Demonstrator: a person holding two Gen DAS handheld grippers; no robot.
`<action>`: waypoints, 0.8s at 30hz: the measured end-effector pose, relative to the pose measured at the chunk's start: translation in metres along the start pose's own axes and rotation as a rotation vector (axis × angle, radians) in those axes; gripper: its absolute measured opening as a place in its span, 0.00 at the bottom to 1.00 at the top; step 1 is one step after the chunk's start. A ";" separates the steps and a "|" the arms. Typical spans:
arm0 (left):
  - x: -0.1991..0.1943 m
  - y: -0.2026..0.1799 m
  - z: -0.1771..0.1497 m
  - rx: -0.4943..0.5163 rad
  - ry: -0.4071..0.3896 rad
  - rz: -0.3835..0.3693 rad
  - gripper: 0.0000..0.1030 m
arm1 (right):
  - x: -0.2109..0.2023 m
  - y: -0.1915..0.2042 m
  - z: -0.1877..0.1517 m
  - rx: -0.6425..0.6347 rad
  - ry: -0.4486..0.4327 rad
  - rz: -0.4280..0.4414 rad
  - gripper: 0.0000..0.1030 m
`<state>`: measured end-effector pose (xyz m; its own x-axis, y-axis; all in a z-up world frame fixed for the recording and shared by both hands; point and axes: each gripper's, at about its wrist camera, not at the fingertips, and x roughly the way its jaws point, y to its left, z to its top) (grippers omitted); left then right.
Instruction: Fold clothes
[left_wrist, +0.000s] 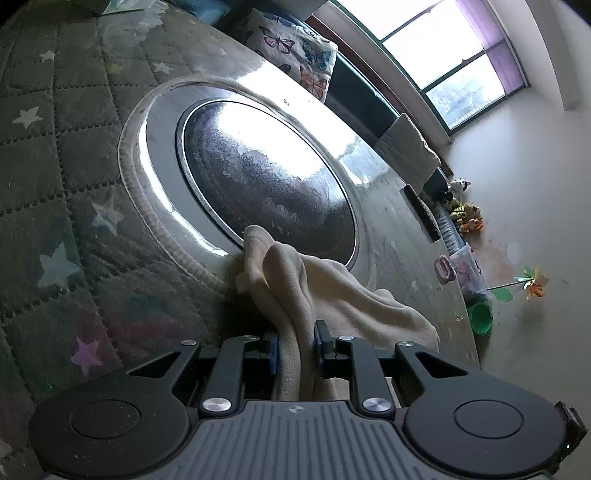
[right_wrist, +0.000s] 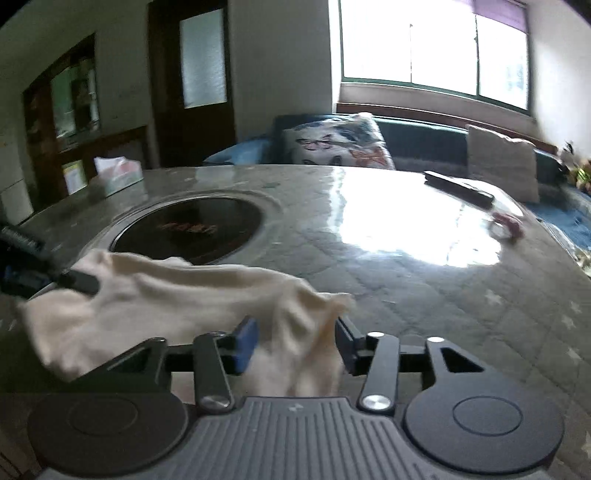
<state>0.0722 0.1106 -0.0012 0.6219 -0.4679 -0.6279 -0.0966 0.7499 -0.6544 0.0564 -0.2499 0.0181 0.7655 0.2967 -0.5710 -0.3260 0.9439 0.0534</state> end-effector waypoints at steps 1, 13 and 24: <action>0.001 -0.001 0.000 0.001 -0.001 0.001 0.20 | 0.002 -0.004 0.000 0.016 0.006 -0.002 0.48; 0.002 -0.003 0.000 0.012 0.000 0.012 0.20 | 0.014 -0.038 -0.004 0.265 0.046 0.118 0.47; 0.001 -0.009 -0.001 0.053 -0.005 0.044 0.20 | 0.017 -0.033 -0.003 0.281 0.067 0.156 0.23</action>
<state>0.0731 0.1024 0.0037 0.6219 -0.4319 -0.6532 -0.0824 0.7935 -0.6030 0.0785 -0.2769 0.0040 0.6774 0.4393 -0.5900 -0.2631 0.8937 0.3633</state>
